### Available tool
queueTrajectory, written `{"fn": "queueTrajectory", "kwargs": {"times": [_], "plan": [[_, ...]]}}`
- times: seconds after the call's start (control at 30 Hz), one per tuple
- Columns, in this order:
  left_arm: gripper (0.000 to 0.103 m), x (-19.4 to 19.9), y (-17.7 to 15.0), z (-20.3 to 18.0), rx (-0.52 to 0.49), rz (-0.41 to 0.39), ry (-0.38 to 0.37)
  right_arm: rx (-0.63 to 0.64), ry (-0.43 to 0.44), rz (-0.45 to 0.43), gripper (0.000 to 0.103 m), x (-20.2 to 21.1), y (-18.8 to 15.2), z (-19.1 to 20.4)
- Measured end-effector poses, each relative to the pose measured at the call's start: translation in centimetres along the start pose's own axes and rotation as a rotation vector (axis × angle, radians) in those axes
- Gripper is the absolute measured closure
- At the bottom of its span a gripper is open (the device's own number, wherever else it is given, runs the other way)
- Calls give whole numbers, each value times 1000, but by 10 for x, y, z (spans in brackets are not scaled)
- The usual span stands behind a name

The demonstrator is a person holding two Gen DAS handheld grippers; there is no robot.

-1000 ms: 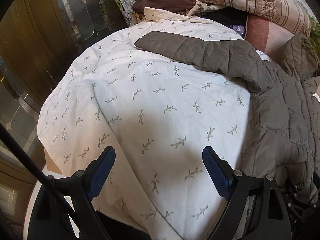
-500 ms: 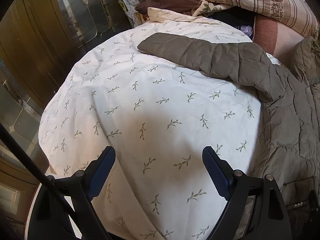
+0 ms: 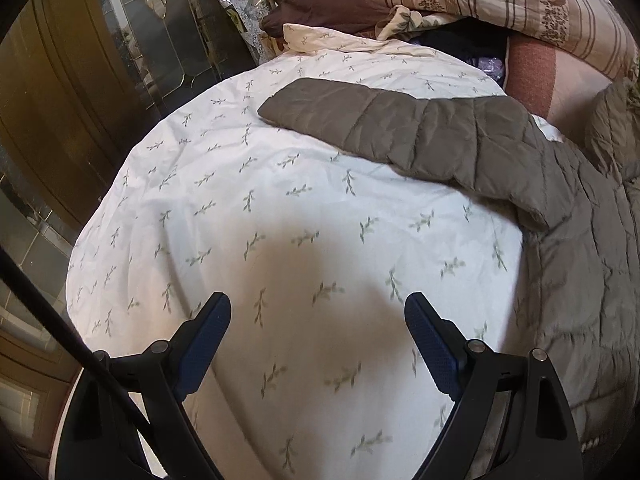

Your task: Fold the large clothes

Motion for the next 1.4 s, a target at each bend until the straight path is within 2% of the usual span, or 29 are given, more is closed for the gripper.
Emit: {"fn": "queueTrajectory", "kwargs": {"times": [0.33,0.7,0.87,1.0,1.07,1.1,1.13,1.17,1.2,1.23,1.27,1.4], "plan": [[15,-45,34,2,66,-5,-58,-44,-13,0,0,-7,0,-15],[15,-132,102,2,181,50,-259,-52,-19,32,0,-21,-6,-18],[15,-160,141,5,212,46,-316,-59,-18,33,0,-25,-8,-21],[12,-178,163,8,256,55,-313,-63,-21,38,0,-29,-9,-23],[12,-183,169,7,258,64,-268,-68,-24,44,0,-32,-10,-24],[15,-184,171,7,254,65,-248,-69,-27,45,0,-33,-10,-25],[32,-183,172,7,244,64,-237,-69,-31,44,0,-34,-10,-25],[56,-182,173,4,227,72,-232,-68,-35,42,0,-34,-9,-26],[65,-178,175,1,221,82,-239,-66,-38,41,0,-33,-9,-27],[79,-173,177,-1,223,87,-258,-64,-41,40,0,-33,-9,-27],[83,-163,179,-5,227,93,-284,-60,-44,37,1,-32,-9,-28],[86,-113,188,-21,200,42,-331,-53,-35,29,9,-23,-8,-30]]}}
Point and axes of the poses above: each gripper's, at about its wrist camera, not at the fingertips, and x roughly against the way its jaws point, z to its left, y to its top, the point moved 9 cm from there along -x, roughly the way its jaws point, and after that the axes turned 3 degrees about -x, right-handed, at the moved point
